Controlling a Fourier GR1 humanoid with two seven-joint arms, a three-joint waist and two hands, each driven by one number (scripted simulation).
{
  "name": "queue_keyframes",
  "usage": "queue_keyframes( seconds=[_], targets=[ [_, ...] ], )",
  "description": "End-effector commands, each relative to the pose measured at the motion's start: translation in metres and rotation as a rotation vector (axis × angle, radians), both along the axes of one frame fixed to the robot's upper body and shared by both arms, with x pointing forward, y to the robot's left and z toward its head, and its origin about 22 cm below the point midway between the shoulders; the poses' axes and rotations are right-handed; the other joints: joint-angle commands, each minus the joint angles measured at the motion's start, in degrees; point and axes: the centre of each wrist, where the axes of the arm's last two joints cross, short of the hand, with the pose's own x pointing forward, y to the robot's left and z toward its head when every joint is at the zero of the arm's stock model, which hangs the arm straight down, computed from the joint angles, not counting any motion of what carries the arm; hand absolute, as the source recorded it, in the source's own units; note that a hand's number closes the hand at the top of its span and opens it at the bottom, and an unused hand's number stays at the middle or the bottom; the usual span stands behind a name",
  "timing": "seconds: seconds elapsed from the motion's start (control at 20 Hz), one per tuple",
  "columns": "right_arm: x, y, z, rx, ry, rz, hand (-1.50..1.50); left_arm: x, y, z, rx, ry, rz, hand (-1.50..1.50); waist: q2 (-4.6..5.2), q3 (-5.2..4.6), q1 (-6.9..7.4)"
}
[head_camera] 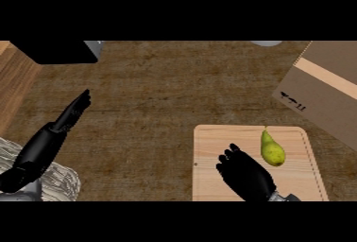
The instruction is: Pick the bell pepper from the cutting board and place it in the cardboard box
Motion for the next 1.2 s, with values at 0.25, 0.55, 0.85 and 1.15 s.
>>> queue_keyframes(
  seconds=[0.25, 0.55, 0.85, 1.15],
  targets=[
    [0.002, 0.012, -0.01, 0.078, -0.097, 0.17, 1.5, 0.015, -0.011, 0.007, -0.015, -0.01, 0.022, 0.0, 1.05, -3.96, -1.58],
    [0.021, 0.009, -0.005, 0.357, -0.004, -0.01, 1.5, 0.006, 0.006, 0.016, -0.01, -0.038, 0.032, 0.0, 1.53, -3.88, -1.86],
    [0.071, 0.007, 0.034, 0.624, 0.077, -0.211, 1.5, 0.003, -0.003, 0.008, -0.015, -0.025, 0.026, 0.0, 1.65, -4.0, -2.28],
    [0.08, -0.01, 0.092, 0.683, -0.069, -0.173, 1.5, -0.001, 0.007, 0.008, -0.004, -0.022, 0.066, 0.0, 0.76, -4.09, -3.2]
  ],
)
